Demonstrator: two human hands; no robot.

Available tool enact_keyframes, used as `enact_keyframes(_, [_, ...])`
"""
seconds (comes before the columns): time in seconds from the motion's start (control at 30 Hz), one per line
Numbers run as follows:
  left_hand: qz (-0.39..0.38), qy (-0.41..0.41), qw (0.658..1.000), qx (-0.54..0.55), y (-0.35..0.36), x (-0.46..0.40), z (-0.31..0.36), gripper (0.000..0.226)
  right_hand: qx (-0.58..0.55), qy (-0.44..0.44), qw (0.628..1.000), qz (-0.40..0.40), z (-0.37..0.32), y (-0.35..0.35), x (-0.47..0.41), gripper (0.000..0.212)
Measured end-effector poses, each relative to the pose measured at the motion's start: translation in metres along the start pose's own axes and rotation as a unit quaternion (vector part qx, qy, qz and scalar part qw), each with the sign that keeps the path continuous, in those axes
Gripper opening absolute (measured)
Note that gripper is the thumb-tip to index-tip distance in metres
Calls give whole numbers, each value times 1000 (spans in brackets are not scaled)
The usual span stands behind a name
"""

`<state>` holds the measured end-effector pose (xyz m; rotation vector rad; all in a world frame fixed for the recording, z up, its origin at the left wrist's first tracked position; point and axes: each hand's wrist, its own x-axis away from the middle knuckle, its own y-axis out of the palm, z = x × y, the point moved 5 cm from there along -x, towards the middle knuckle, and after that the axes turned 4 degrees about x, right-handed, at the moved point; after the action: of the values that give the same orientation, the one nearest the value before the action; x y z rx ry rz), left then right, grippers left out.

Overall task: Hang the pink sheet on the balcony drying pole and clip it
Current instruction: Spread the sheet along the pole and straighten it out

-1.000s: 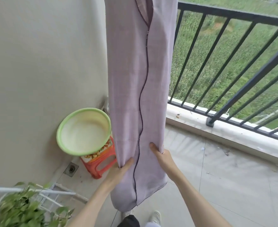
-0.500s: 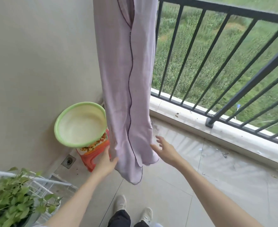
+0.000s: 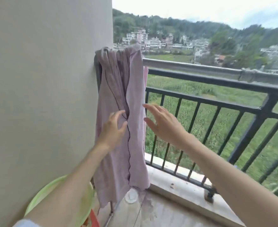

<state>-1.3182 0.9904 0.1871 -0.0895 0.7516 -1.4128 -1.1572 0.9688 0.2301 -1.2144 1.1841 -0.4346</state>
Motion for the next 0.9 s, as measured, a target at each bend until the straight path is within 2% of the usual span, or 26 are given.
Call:
enact_keyframes(0.17, [78,88,993,29,-25,-94,54,41,95,-85,986,108,-4,-54,-88,37])
enact_keyframes(0.27, [105,87,988,68,-29,-129,67,44,139,-97,977,127,0,-70,-131,35])
enact_keyframes(0.37, [138,62,984,93,-24,-140,68,47,133,-88,980,116,9,-76,-163,42])
enact_keyframes(0.43, [147,53,984,84,-19,-143,63,43,126,-86,985,75,15,-73,-177,50])
enact_keyframes(0.5, [149,43,985,75,-20,-147,57,28,126,-89,988,23,21,-69,-188,54])
enact_keyframes(0.57, [150,52,985,70,-27,-149,57,14,139,-99,985,-10,25,-68,-195,49])
enact_keyframes(0.63, [147,80,984,56,-33,-147,63,11,149,-104,983,0,27,-72,-200,42])
enact_keyframes(0.8, [133,144,978,64,-35,-138,90,4,137,-124,978,91,28,-88,-199,20])
enact_keyframes(0.9, [107,152,976,110,-21,-135,104,8,100,-78,989,71,46,-98,-182,20])
